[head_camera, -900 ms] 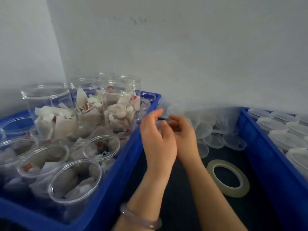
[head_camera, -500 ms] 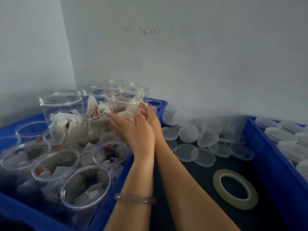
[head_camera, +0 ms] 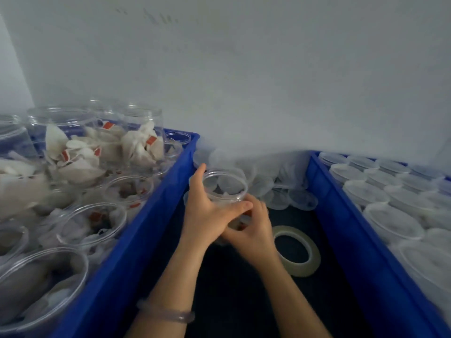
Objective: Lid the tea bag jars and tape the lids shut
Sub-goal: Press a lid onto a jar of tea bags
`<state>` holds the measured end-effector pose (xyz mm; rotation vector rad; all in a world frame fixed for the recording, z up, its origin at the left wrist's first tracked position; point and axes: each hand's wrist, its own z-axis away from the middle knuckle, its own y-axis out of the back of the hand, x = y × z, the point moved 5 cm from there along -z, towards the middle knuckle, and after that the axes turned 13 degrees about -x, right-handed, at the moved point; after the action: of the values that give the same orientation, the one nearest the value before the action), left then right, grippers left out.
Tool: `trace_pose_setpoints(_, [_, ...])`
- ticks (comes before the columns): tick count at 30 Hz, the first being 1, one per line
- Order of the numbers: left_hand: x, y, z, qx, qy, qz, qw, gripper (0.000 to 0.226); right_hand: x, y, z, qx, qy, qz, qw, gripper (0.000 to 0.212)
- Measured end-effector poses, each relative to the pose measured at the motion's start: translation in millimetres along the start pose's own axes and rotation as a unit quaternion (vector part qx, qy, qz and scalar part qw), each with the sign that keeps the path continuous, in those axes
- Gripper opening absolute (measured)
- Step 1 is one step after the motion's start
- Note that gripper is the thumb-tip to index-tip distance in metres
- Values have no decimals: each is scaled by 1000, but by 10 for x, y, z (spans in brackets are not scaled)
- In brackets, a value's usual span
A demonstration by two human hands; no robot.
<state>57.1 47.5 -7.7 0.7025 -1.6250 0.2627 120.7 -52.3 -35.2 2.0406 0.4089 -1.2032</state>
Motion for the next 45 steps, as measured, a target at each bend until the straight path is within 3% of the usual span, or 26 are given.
trace_pose_setpoints(4, [-459,-192,7,-6,-27,58,998,100,443,89,55,-94,-45,-53,993,60])
trace_pose_setpoints(6, [-549,-192,-14,-18,-44,55,997,94,656,268,3,-86,-88,-79,989,52])
trace_pose_setpoints(8, [-591,-200,-46,-26,-58,57,996,93,883,454,-156,-17,-150,60,987,49])
trace_pose_setpoints(11, [-633,-222,-46,-18,-79,72,994,94,1052,378,-368,-96,-210,290,929,50])
trace_pose_setpoints(14, [-696,-240,-45,-12,-77,88,993,92,1111,347,-405,-96,-236,319,913,32])
trace_pose_setpoints(16, [-720,-246,-43,-13,-73,91,993,91,1050,332,-358,-91,-219,306,922,23])
trace_pose_setpoints(19, [-732,-242,-38,-22,-77,82,993,91,816,410,-272,-67,-121,218,966,27])
trace_pose_setpoints(21, [-719,-234,-28,-34,-79,78,993,90,577,587,-225,-56,-67,161,983,48])
trace_pose_setpoints(24, [-679,-233,-9,-45,-73,73,994,90,207,782,-201,-99,-4,10,995,97])
trace_pose_setpoints(26, [-663,-264,2,-58,-71,74,993,86,16,736,-212,-129,29,-56,990,106])
trace_pose_setpoints(29, [-668,-368,0,-103,-78,75,989,82,-137,497,-248,-148,41,17,988,84])
trace_pose_setpoints(33, [-645,-425,-36,-71,-86,8,994,75,-164,323,-253,-146,58,148,976,54])
trace_pose_setpoints(38, [-648,-414,-28,-61,-67,-19,996,68,-246,293,-276,-170,79,247,951,49])
trace_pose_setpoints(45, [-639,-421,-43,-87,-53,31,994,66,-280,284,-272,-210,46,237,947,48])
